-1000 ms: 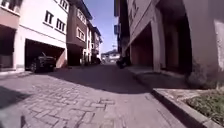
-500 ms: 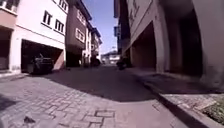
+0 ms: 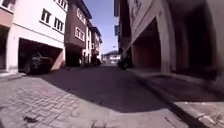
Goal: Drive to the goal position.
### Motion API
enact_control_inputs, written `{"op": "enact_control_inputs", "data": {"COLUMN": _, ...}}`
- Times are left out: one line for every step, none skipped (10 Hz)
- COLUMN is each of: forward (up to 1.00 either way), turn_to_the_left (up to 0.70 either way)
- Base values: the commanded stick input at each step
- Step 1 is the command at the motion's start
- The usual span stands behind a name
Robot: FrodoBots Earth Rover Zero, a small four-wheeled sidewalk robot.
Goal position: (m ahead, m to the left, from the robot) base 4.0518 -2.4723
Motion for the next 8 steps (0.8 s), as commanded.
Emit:
{"op": "enact_control_inputs", "data": {"forward": 0.7, "turn_to_the_left": 0.0}}
{"op": "enact_control_inputs", "data": {"forward": 0.7, "turn_to_the_left": 0.0}}
{"op": "enact_control_inputs", "data": {"forward": 0.7, "turn_to_the_left": 0.0}}
{"op": "enact_control_inputs", "data": {"forward": 0.7, "turn_to_the_left": 0.0}}
{"op": "enact_control_inputs", "data": {"forward": 0.7, "turn_to_the_left": 0.0}}
{"op": "enact_control_inputs", "data": {"forward": 0.7, "turn_to_the_left": 0.0}}
{"op": "enact_control_inputs", "data": {"forward": 0.7, "turn_to_the_left": 0.0}}
{"op": "enact_control_inputs", "data": {"forward": 0.7, "turn_to_the_left": 0.0}}
